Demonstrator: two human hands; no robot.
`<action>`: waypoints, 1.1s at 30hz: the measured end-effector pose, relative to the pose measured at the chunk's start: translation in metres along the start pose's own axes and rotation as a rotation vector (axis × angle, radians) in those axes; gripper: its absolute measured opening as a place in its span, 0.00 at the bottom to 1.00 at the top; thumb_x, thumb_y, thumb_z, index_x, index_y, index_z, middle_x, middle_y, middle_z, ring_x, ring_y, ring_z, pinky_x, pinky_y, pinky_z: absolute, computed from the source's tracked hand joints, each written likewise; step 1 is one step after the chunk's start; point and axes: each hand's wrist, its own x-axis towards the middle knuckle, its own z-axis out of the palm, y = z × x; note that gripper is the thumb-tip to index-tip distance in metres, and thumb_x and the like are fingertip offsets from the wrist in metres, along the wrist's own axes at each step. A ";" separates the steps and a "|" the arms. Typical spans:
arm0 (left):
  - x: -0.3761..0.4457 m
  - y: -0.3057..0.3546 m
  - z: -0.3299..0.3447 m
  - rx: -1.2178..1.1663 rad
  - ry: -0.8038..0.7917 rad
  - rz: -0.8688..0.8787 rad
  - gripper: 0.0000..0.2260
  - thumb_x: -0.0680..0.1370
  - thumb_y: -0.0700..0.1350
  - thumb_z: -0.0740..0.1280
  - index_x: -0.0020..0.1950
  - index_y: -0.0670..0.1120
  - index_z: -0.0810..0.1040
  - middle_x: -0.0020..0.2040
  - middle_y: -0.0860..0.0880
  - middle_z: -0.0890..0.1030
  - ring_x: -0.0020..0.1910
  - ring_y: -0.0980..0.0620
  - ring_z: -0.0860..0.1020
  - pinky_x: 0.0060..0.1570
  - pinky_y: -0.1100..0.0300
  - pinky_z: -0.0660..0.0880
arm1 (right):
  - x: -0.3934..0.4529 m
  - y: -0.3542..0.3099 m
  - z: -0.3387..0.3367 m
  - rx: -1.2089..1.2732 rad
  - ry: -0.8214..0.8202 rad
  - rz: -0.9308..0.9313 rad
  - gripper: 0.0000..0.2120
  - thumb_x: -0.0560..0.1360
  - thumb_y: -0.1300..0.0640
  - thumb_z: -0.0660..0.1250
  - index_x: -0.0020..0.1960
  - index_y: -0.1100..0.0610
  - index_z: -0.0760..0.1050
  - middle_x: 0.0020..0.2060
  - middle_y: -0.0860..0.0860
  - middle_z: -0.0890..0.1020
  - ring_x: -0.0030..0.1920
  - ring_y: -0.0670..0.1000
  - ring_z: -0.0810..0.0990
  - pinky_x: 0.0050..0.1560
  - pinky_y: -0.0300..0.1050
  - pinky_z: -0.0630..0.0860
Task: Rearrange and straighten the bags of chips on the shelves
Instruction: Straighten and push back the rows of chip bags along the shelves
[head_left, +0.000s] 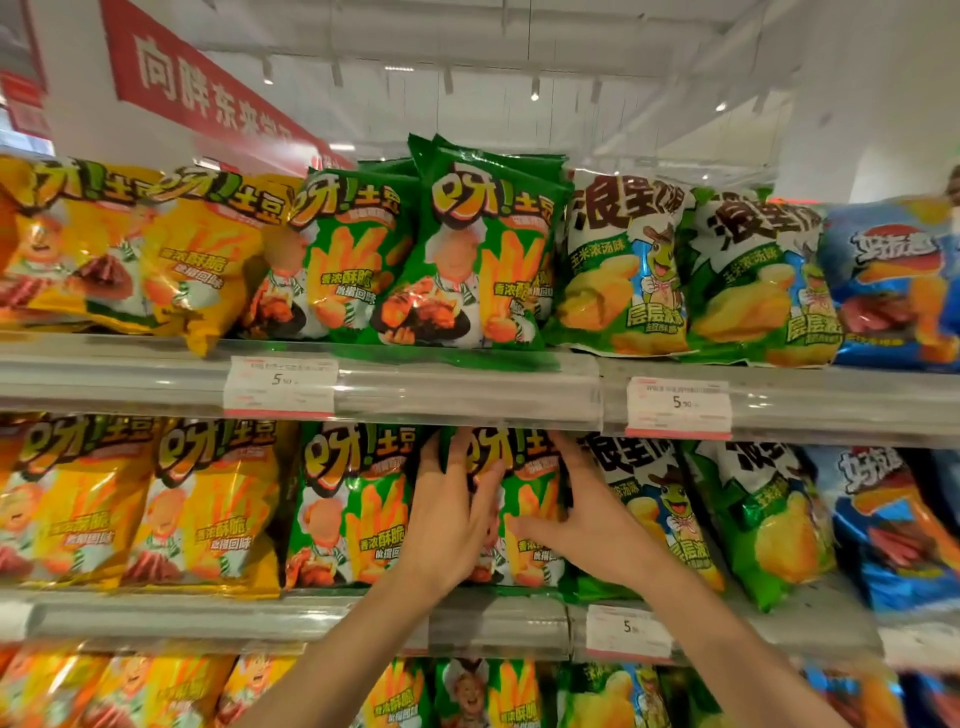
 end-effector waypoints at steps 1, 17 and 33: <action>0.000 -0.003 0.000 0.017 0.004 0.008 0.27 0.81 0.61 0.56 0.78 0.54 0.56 0.74 0.36 0.63 0.51 0.58 0.75 0.61 0.57 0.71 | 0.000 -0.001 0.002 -0.021 0.001 -0.003 0.48 0.69 0.53 0.78 0.72 0.32 0.48 0.69 0.40 0.62 0.58 0.31 0.69 0.54 0.21 0.66; -0.006 -0.023 -0.012 0.629 0.012 0.397 0.25 0.84 0.54 0.50 0.81 0.49 0.57 0.80 0.45 0.59 0.80 0.44 0.54 0.76 0.43 0.55 | -0.010 0.019 0.028 -0.823 0.269 -0.192 0.29 0.84 0.40 0.41 0.80 0.48 0.34 0.80 0.51 0.41 0.79 0.49 0.36 0.78 0.58 0.40; -0.050 0.066 0.066 0.188 -0.083 0.338 0.19 0.82 0.54 0.57 0.72 0.52 0.67 0.68 0.51 0.68 0.64 0.53 0.71 0.58 0.54 0.75 | -0.054 0.076 -0.107 -0.440 0.277 0.112 0.20 0.80 0.50 0.64 0.69 0.53 0.67 0.61 0.52 0.78 0.58 0.54 0.79 0.56 0.52 0.78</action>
